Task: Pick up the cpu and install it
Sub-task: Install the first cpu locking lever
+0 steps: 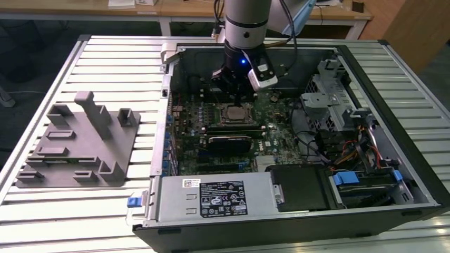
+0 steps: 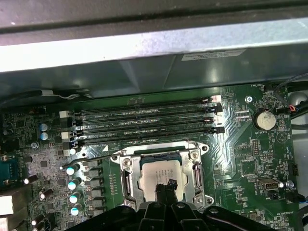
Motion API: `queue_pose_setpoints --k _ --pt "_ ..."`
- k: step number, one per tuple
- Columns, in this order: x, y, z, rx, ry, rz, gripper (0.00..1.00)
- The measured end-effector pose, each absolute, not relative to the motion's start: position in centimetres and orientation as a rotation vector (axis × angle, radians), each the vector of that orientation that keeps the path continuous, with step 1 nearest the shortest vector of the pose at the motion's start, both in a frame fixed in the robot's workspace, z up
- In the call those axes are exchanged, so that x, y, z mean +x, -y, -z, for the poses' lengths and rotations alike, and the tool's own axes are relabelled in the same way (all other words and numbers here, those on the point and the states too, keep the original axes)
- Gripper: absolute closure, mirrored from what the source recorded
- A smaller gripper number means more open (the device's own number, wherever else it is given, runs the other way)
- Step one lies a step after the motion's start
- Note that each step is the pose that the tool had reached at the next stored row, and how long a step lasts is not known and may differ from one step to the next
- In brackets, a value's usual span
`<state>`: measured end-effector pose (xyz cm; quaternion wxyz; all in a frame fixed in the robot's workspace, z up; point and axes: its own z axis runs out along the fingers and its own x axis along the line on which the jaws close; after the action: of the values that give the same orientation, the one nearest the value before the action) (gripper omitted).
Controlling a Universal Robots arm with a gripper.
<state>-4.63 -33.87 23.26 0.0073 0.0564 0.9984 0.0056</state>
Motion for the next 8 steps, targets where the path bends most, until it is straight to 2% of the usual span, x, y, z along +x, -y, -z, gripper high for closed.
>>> queue_pose_setpoints --k 8 --pt "-4.66 33.87 -23.26 0.177 -3.122 -0.018 0.89"
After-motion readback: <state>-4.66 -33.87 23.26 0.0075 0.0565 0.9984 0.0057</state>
